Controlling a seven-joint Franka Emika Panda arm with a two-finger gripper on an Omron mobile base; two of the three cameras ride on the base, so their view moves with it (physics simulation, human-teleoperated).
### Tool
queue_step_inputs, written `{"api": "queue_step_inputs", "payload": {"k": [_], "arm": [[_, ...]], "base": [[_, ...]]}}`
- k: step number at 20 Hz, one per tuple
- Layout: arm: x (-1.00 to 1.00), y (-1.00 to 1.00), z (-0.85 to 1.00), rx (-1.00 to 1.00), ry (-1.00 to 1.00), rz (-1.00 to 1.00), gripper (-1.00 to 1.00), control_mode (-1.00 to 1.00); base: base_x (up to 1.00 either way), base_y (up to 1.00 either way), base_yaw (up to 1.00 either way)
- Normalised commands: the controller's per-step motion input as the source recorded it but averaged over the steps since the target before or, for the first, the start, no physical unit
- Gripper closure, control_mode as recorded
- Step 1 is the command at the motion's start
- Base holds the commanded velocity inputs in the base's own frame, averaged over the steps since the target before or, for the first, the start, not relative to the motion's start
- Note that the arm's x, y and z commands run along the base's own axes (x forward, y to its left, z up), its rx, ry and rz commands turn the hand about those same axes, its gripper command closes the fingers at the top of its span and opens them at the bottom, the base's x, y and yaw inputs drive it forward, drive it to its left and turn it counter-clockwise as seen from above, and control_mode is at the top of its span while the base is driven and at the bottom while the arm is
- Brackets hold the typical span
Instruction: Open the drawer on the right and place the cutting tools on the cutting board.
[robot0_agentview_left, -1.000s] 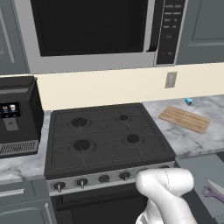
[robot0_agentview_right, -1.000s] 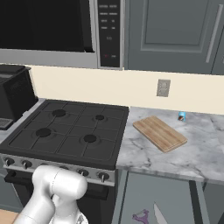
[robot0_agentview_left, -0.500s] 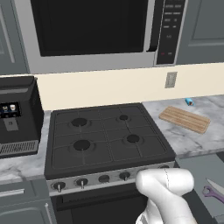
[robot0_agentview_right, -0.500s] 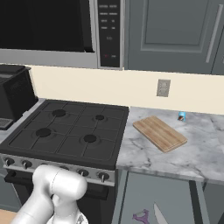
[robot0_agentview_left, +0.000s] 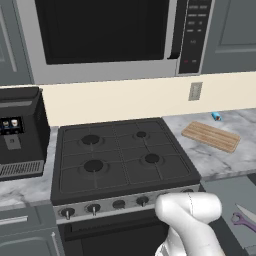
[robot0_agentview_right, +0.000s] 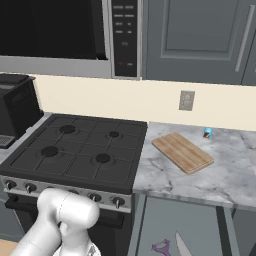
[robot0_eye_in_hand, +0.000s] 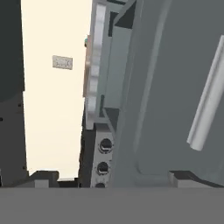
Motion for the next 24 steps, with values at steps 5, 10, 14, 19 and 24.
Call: {"api": "queue_step_inputs", "payload": {"k": [5,10,14,19,24], "arm": [[0.08,0.00,0.97,0.00,0.15,-0.04,-1.00,-1.00],[0.36,0.00,0.82,0.00,0.31,-0.01,-1.00,-1.00],[0.44,-0.01,0.45,0.01,0.28,0.00,-1.00,-1.00],[0.41,-0.01,0.09,0.01,0.28,0.00,-1.00,-1.00],[0.60,0.00,0.04,0.01,0.36,0.00,-1.00,-1.00]], "base": [[0.00,0.00,0.00],[0.00,0.00,0.00],[0.00,0.00,0.00],[0.00,0.00,0.00],[0.00,0.00,0.00]]}}
